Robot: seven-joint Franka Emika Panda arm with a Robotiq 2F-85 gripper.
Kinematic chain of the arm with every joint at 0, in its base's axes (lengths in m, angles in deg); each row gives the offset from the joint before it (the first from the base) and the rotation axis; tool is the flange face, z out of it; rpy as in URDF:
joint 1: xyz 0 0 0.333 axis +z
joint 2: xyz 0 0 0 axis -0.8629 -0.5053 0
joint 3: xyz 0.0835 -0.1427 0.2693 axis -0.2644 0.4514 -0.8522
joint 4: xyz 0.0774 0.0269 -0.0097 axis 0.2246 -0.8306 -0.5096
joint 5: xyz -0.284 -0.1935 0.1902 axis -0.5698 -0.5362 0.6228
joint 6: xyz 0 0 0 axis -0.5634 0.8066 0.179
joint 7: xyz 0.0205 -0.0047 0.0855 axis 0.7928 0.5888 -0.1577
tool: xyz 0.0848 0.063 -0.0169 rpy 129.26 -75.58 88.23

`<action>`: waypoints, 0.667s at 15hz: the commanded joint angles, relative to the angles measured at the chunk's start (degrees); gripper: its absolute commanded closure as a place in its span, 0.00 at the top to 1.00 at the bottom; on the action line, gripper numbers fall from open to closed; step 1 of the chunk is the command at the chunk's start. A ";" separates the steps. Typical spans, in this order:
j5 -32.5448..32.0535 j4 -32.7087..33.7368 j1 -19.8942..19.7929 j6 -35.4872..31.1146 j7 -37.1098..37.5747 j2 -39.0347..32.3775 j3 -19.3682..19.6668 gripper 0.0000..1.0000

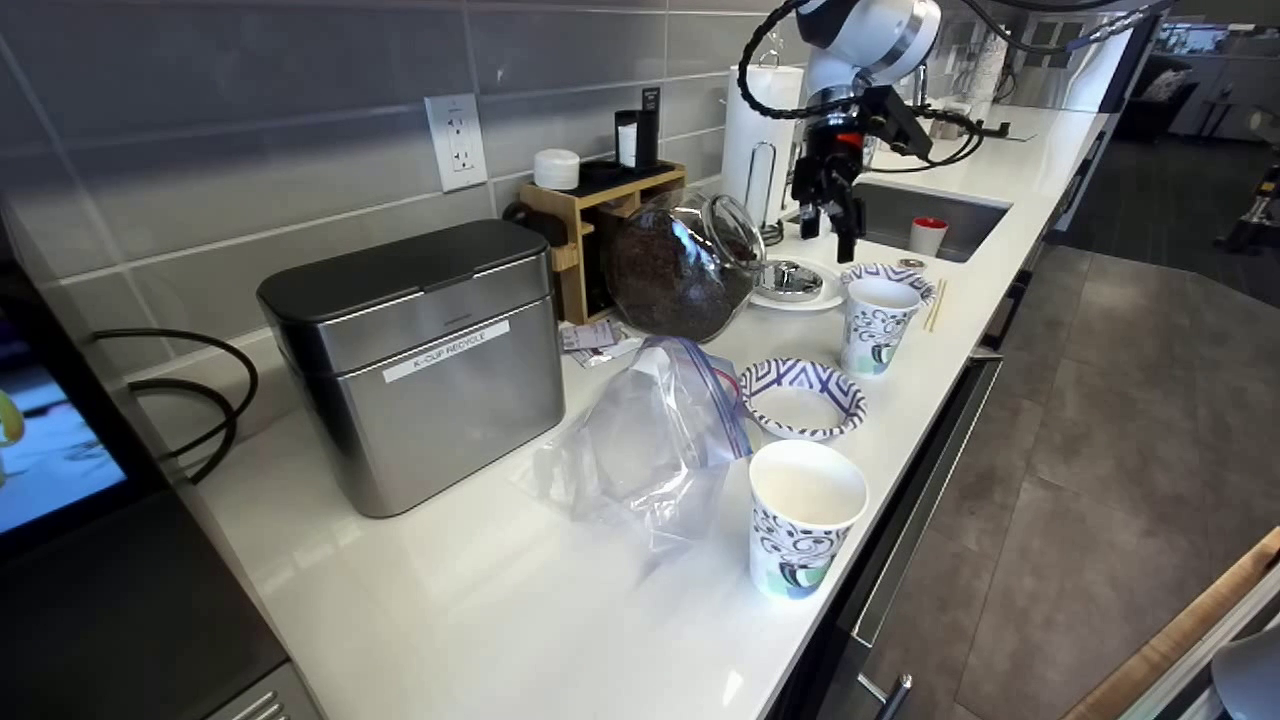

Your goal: Place the coffee beans from the container in the coffee cup using the silver spoon then pour the beans into the bowl on the right.

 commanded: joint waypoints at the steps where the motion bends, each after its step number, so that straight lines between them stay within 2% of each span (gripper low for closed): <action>1: -6.62 -7.31 1.57 -4.11 -3.94 6.55 1.13 1.00; 5: -12.42 -15.28 2.02 -10.03 -8.48 13.11 0.81 1.00; 10: -12.40 -28.44 2.37 -22.62 -13.65 21.91 0.13 1.00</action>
